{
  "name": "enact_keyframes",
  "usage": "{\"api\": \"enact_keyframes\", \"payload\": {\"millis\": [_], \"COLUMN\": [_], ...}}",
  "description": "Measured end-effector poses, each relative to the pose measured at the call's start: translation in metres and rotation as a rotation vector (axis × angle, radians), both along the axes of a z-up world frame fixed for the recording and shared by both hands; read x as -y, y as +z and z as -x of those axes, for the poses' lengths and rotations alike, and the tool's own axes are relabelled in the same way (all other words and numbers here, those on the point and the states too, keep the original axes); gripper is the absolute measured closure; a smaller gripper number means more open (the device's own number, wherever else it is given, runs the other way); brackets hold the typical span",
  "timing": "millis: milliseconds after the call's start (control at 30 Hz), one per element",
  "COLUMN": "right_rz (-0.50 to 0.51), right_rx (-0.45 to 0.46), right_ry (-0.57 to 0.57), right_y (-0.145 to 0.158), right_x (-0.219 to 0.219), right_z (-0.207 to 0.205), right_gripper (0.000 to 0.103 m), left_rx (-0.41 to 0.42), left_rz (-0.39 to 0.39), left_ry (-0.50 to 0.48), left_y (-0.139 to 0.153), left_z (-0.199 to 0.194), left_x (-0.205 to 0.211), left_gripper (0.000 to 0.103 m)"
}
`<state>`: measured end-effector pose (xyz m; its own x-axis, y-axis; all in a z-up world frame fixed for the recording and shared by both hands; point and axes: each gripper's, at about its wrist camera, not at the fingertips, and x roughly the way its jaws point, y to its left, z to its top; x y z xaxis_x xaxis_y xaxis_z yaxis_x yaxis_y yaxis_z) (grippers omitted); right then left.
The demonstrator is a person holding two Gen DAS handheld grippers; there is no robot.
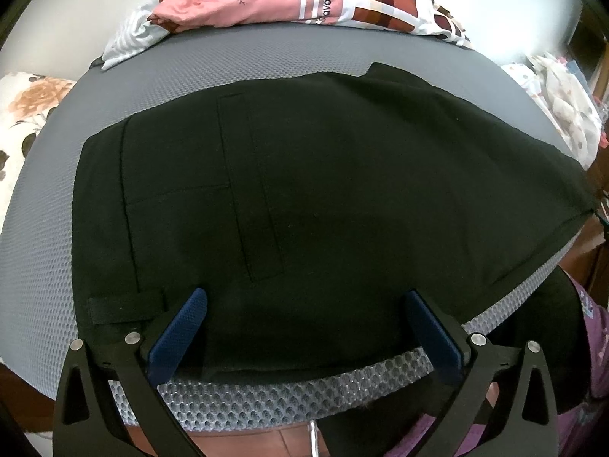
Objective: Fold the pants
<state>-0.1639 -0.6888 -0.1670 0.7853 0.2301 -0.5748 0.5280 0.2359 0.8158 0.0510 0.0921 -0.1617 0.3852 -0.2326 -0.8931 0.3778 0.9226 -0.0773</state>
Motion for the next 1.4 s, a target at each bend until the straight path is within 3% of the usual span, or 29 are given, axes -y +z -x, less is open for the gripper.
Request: {"api": "enact_keyframes", "payload": {"millis": [67, 100, 133, 367, 500, 667, 733, 800, 967, 1033, 1167, 1233, 1300, 1400], "right_rz": [0.018, 0.035, 0.043, 0.127, 0.127, 0.106, 0.1, 0.051, 0.137, 0.09, 0.05, 0.032, -0.011, 0.002], "right_rx": [-0.025, -0.047, -0.05, -0.083, -0.065, -0.006, -0.021, -0.003, 0.004, 0.024, -0.023, -0.057, -0.019, -0.015], "right_ry": [0.03, 0.042, 0.045, 0.102, 0.092, 0.005, -0.021, -0.028, 0.014, 0.042, 0.09, 0.083, 0.049, 0.043], "right_y": [0.001, 0.003, 0.004, 0.012, 0.015, 0.019, 0.016, 0.011, 0.024, 0.026, 0.02, 0.009, 0.001, 0.004], "right_x": [0.0, 0.0, 0.001, 0.012, 0.023, 0.031, 0.037, 0.037, 0.023, 0.018, 0.0, -0.001, 0.002, 0.003], "right_z": [-0.009, -0.013, -0.014, -0.052, -0.063, -0.029, -0.021, -0.022, -0.039, -0.048, -0.053, -0.053, -0.051, -0.055], "right_gripper": [0.067, 0.084, 0.091, 0.096, 0.096, 0.088, 0.064, 0.059, 0.059, 0.063, 0.064, 0.064, 0.065, 0.064], "left_rx": [0.005, 0.006, 0.008, 0.043, 0.035, 0.041, 0.041, 0.041, 0.049, 0.046, 0.053, 0.057, 0.056, 0.057], "left_rz": [-0.001, 0.0, 0.0, -0.006, -0.011, -0.013, -0.014, -0.014, -0.012, -0.013, -0.01, -0.008, -0.009, -0.008], "left_ry": [0.001, 0.003, 0.004, 0.026, 0.029, 0.024, 0.023, 0.023, 0.024, 0.023, 0.023, 0.022, 0.021, 0.02], "left_y": [0.0, 0.0, 0.0, -0.002, -0.001, -0.002, -0.002, -0.002, -0.002, -0.002, -0.002, -0.002, -0.002, -0.002], "left_z": [0.001, 0.001, 0.001, 0.002, 0.0, 0.001, 0.001, 0.001, 0.002, 0.002, 0.003, 0.003, 0.003, 0.004], "left_x": [0.0, 0.001, 0.001, 0.005, 0.005, 0.004, 0.005, 0.005, 0.006, 0.006, 0.005, 0.006, 0.006, 0.005], "left_gripper": [0.0, 0.0, 0.0, 0.0, 0.0, 0.0, 0.0, 0.0, 0.0, 0.0, 0.0, 0.0, 0.0, 0.0]}}
